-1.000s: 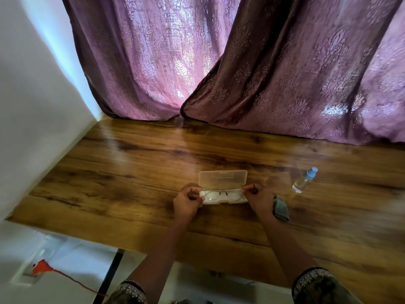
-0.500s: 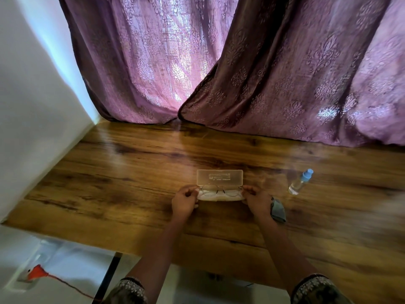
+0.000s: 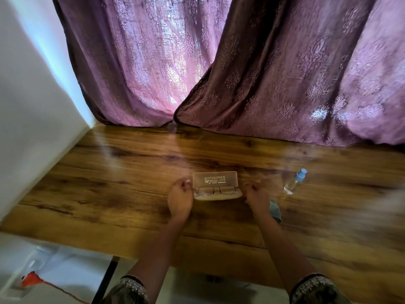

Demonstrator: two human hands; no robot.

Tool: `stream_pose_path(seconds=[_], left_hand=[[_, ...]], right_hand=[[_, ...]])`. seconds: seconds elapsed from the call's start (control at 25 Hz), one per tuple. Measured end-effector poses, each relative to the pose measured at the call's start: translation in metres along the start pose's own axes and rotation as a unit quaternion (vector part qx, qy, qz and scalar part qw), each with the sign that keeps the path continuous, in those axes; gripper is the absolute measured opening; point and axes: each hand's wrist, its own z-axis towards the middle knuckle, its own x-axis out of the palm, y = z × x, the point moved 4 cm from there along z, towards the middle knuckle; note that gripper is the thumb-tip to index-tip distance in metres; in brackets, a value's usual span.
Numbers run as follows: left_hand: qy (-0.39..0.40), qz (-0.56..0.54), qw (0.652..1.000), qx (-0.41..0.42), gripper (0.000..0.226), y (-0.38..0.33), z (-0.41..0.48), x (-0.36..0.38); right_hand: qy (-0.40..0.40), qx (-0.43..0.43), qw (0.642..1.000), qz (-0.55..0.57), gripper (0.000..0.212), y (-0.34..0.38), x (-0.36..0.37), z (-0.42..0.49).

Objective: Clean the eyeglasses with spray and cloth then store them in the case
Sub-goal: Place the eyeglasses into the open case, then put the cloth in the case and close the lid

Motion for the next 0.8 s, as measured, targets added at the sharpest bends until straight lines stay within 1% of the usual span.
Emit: stream_pose_path(seconds=[0.08,0.16,0.32,0.4,0.52,0.56,0.64,0.72,0.8], left_hand=[[0.001,0.002,0.998,0.061,0.027,-0.019,-0.002,0.006],[0.029,0.013,0.992,0.119,0.022,-0.036,-0.005,0.021],[0.075,0.003,0.979,0.189,0.018,-0.071,-0.024,0.051],[0.107,0.008,0.972,0.211,0.018,-0.084,-0.036,0.063],[0.130,0.010,0.964,0.232,0.018,-0.093,-0.048,0.074],[0.131,0.003,0.964,0.234,0.018,-0.093,-0.049,0.075],[0.131,-0.002,0.964,0.230,0.018,-0.091,-0.049,0.076],[0.128,-0.001,0.966,0.225,0.018,-0.090,-0.048,0.074],[0.125,-0.009,0.968,0.220,0.018,-0.089,-0.047,0.074]], right_hand=[[-0.043,-0.003,0.999,-0.010,0.023,0.002,-0.015,0.000],[-0.069,-0.008,0.997,-0.022,0.019,-0.002,-0.028,0.003],[-0.117,-0.011,0.991,-0.071,0.012,-0.011,-0.057,-0.001],[-0.134,-0.009,0.982,-0.131,0.014,-0.016,-0.067,-0.005],[-0.096,0.006,0.974,-0.204,0.033,-0.029,-0.069,-0.007],[-0.089,0.007,0.971,-0.220,0.035,-0.032,-0.069,-0.007],[-0.091,0.007,0.968,-0.234,0.032,-0.036,-0.071,-0.006],[-0.099,0.017,0.970,-0.220,0.029,-0.037,-0.071,-0.005],[-0.112,0.038,0.975,-0.190,0.033,-0.036,-0.073,-0.004]])
